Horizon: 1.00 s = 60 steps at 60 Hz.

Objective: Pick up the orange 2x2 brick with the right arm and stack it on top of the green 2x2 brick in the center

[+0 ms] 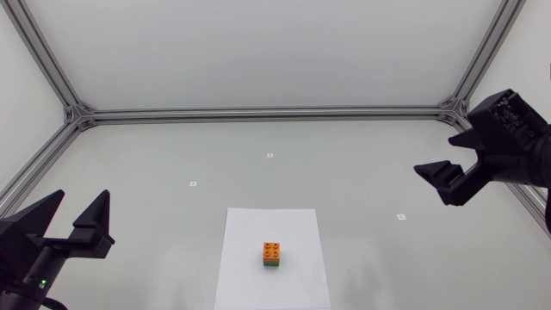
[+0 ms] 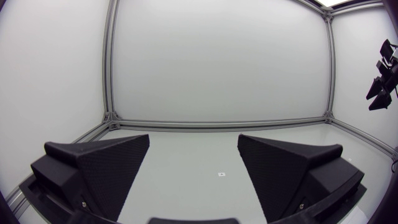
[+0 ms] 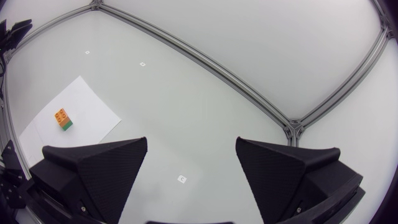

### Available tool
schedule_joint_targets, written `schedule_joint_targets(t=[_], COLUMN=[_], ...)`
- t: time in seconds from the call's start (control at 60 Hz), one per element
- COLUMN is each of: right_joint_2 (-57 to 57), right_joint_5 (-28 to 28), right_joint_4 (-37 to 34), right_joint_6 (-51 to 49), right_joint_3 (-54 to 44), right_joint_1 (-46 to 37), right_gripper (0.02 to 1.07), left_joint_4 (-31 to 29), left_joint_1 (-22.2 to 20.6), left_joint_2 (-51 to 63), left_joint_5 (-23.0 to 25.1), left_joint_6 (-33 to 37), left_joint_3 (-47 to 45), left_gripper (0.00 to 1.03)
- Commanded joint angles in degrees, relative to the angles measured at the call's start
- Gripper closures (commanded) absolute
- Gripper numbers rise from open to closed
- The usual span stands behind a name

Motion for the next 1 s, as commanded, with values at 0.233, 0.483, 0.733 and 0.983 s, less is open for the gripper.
schedule_joint_targets(t=[0.233, 0.483, 0.733, 0.983], right_joint_2=[-21.92, -29.63, -35.62, -41.61], right_joint_5=[0.87, 3.74, 4.88, 6.02], right_joint_4=[9.94, 15.92, 21.49, 27.06], right_joint_6=[1.42, 9.02, 16.28, 23.55], right_joint_3=[-17.68, -24.80, -31.30, -37.81], right_joint_1=[-3.65, -3.33, -2.91, -2.48], right_gripper=[0.06, 0.06, 0.06, 0.06], left_joint_4=[-0.65, -0.65, -0.65, -0.65], left_joint_1=[0.05, 0.05, 0.05, 0.05], left_joint_2=[-0.32, -0.32, -0.32, -0.32], left_joint_5=[0.16, 0.16, 0.16, 0.16], left_joint_6=[0.33, 0.33, 0.33, 0.33], left_joint_3=[-2.35, -2.35, -2.35, -2.35], left_gripper=[0.04, 0.04, 0.04, 0.04])
